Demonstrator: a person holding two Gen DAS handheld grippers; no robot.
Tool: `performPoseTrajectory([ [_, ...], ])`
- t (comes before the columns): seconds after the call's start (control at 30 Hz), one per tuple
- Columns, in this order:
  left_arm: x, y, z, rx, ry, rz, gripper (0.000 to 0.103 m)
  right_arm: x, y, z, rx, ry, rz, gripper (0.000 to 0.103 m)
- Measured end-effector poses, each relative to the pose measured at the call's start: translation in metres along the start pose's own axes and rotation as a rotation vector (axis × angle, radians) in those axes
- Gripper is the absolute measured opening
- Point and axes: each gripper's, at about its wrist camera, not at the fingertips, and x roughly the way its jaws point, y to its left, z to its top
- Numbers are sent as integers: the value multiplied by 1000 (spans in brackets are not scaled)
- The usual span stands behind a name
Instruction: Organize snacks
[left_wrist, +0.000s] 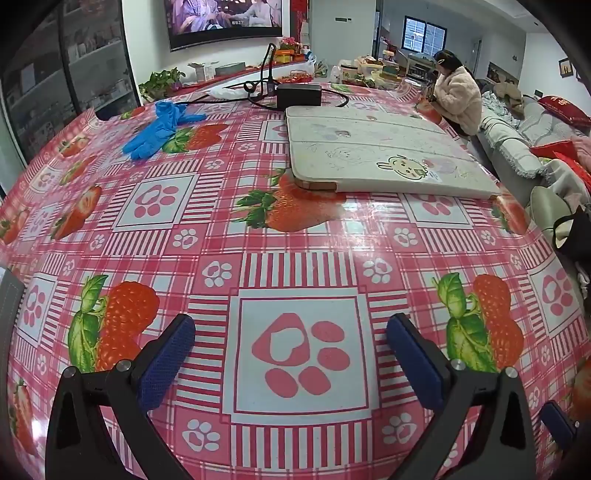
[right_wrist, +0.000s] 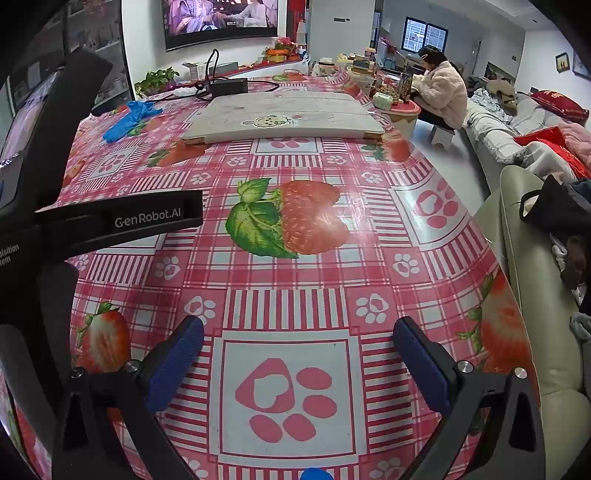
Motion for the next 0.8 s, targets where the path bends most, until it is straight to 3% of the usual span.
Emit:
performPoseTrajectory([
  [0.8,0,0,0,-2,-3,-3,103,0,0,-1,0,-2,-1,103],
])
